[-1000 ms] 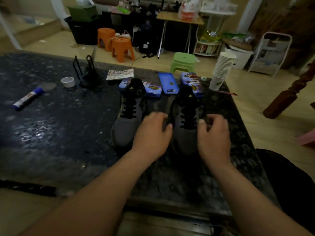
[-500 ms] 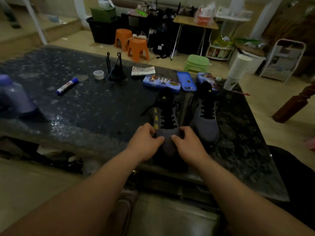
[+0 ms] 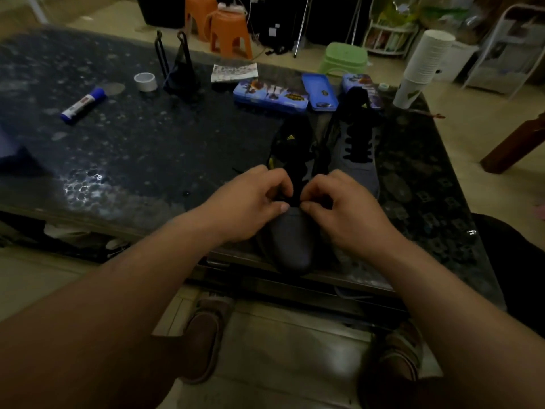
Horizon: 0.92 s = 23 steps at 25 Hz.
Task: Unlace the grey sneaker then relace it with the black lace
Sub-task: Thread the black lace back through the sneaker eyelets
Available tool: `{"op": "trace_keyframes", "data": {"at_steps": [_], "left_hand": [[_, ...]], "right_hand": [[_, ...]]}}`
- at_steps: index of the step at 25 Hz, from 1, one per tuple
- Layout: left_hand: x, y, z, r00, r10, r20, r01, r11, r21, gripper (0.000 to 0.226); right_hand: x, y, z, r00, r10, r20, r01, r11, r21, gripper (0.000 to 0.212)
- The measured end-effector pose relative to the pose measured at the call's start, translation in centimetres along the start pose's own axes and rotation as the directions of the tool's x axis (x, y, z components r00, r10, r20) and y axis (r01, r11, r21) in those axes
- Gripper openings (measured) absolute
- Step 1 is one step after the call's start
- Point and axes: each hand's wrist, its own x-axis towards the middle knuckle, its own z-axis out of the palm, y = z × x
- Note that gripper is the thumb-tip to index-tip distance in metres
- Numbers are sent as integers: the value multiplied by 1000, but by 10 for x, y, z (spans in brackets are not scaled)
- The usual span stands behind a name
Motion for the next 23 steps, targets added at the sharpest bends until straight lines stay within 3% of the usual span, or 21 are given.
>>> {"op": "trace_keyframes", "data": {"at_steps": [5, 9, 15, 19, 23], "left_hand": [[9, 3, 2, 999, 53, 6, -53, 996, 77, 11], [13, 0, 4, 999, 40, -12, -39, 997, 60, 10], [11, -11, -9, 986, -9, 169, 19, 998, -57, 13], [14, -13, -9, 995, -74, 66, 83, 983, -164, 7], [12, -14, -7, 1000, -12, -26, 11, 999, -46, 13]], "right_hand": [[15, -2, -3, 993, -26, 112, 37, 995, -96, 6], [18, -1, 1, 988, 93, 121, -99, 994, 52, 10], [10, 5, -10, 974, 118, 194, -155, 970, 188, 11], [16, 10, -13, 979, 144, 144, -178, 951, 255, 4], [17, 14, -10, 995, 82, 64, -92, 978, 189, 7]]}}
